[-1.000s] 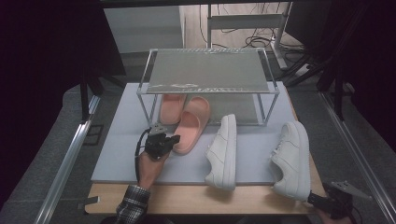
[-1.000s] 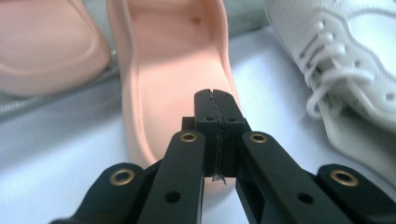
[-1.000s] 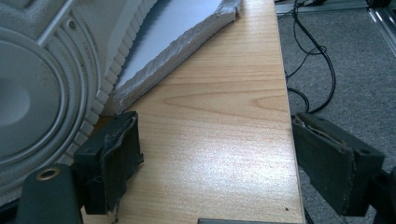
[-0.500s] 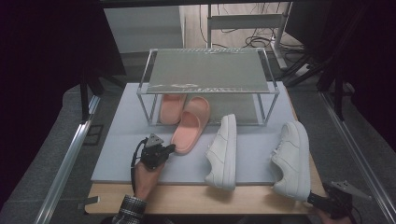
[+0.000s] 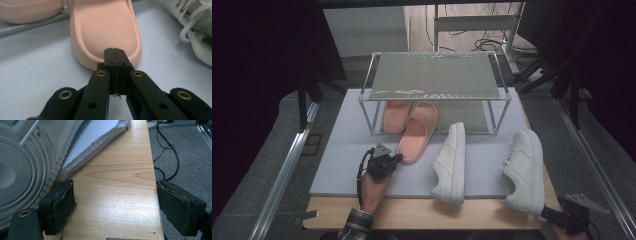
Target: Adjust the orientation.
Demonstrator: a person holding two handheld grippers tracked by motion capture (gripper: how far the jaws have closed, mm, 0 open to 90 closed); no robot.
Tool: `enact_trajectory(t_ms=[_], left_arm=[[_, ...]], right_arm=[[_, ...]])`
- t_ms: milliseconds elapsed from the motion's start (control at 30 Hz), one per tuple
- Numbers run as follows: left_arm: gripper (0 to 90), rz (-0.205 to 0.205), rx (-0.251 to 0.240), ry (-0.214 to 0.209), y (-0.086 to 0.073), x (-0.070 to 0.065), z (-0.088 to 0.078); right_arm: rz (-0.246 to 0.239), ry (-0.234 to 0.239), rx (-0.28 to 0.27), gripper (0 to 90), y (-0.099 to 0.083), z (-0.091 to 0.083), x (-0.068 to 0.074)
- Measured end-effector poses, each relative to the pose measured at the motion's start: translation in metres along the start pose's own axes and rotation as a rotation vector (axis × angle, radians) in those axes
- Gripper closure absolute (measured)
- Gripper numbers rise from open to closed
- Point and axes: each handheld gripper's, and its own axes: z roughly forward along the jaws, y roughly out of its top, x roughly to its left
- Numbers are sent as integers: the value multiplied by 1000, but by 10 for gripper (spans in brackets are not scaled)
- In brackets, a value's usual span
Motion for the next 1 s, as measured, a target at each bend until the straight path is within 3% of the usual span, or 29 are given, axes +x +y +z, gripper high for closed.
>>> enact_trajectory(t_ms=[300,633,1000], left_arm=[[894,17,6,-26,3,-10,6],[893,25,4,-19,11,-15,17],[892,28,-30,-13,26,-19,22]], right_arm=[[-2,0,0,158,0,0,0],[-1,-1,-2,158,0,0,0],[-2,0,-3,158,0,0,0]])
